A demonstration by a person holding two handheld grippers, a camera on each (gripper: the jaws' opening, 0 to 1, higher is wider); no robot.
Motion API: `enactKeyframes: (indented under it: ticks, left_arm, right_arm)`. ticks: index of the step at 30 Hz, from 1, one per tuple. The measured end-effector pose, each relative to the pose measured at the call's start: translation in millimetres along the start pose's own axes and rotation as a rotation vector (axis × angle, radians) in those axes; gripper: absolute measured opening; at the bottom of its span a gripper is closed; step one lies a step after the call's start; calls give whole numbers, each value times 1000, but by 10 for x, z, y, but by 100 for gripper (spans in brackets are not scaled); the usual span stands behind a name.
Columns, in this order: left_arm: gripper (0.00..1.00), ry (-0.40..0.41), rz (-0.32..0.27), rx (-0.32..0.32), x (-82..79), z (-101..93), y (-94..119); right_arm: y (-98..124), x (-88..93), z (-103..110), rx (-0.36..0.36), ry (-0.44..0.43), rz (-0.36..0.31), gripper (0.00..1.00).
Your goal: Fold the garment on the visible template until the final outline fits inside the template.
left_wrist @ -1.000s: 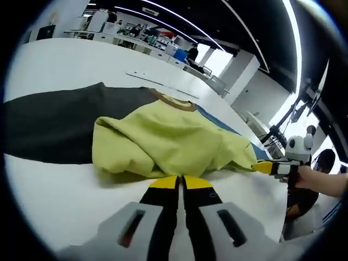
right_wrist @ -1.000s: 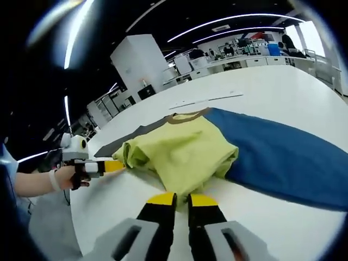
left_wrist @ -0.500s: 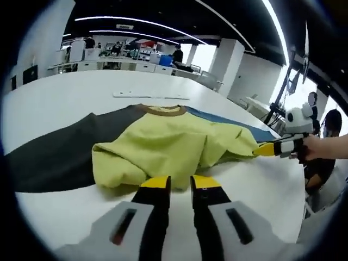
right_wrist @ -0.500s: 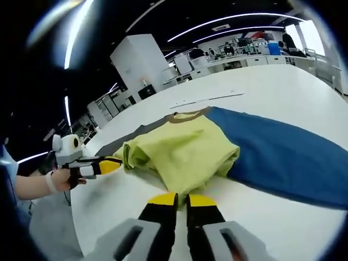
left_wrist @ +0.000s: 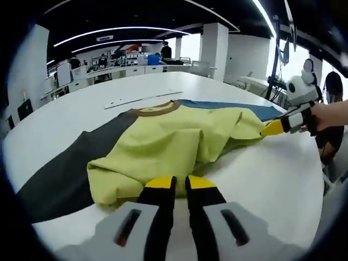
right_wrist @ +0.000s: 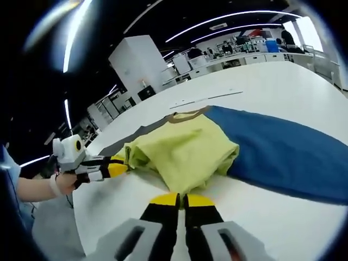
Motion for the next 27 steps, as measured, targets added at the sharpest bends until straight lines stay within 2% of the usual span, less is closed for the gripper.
enactKeyframes:
  ticks: [3, 13, 16, 20, 27]
  left_arm:
    - [0, 14, 3, 8, 0, 11, 25]
    - [0, -1, 23, 13, 21, 97, 278]
    - [0, -44, 38, -3, 41, 109, 411]
    - [0, -56, 45, -14, 119, 150, 604]
    - [0, -90, 96, -29, 318, 212, 900]
  right_arm:
    - [12, 2, -12, -1, -17, -2, 0]
    - [121, 0, 1, -8, -23, -15, 0]
    - [187, 8, 27, -23, -26, -12, 0]
    - [329, 59, 66, -42, -43, -10, 0]
    - [594, 183, 147, -65, -65, 3, 0]
Point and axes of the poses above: the point that each gripper's makers call its tool centre point, and the gripper's own axes: y roughly backward along the fingers, z roughly to its left, x roughly out of its underside, the point moved 9 cm from there along y, roughly backward along the fingers, and after that the axes turned 9 degrees about z, right-handed, at the moved point
